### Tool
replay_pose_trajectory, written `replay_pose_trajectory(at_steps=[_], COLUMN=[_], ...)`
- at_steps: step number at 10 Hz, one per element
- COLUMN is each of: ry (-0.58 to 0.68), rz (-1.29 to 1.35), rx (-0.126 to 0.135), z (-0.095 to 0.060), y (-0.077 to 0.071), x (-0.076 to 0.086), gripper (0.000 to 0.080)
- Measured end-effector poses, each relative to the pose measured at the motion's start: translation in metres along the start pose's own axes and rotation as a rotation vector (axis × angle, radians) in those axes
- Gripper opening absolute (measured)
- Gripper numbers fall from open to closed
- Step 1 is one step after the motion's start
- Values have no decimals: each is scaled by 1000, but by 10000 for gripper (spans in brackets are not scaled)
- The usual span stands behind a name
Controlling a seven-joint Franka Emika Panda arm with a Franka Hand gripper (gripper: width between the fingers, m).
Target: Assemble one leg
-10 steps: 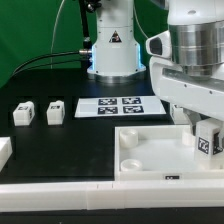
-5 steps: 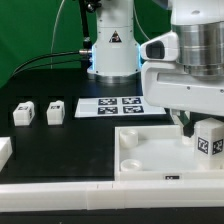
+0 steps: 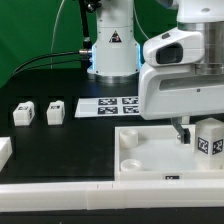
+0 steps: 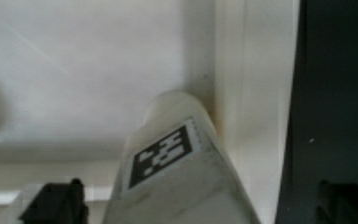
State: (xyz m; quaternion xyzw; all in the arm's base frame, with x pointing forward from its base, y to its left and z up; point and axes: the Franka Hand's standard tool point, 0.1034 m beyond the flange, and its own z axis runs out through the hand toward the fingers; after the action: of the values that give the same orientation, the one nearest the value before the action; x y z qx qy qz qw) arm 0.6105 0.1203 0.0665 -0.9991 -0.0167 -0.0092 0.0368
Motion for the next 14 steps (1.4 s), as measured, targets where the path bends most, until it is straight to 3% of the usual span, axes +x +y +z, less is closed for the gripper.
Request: replay_pose_trajectory(at_steps=[4,7,9,14], ry=[8,7,7,8], rz=[-354,-364,-364,-328], rx=[-9,-9,-9,-7], z=[-1,-1,-1,-1], y=[3,5,5,5], x=[2,2,2,2], gripper=[649,634,283,288])
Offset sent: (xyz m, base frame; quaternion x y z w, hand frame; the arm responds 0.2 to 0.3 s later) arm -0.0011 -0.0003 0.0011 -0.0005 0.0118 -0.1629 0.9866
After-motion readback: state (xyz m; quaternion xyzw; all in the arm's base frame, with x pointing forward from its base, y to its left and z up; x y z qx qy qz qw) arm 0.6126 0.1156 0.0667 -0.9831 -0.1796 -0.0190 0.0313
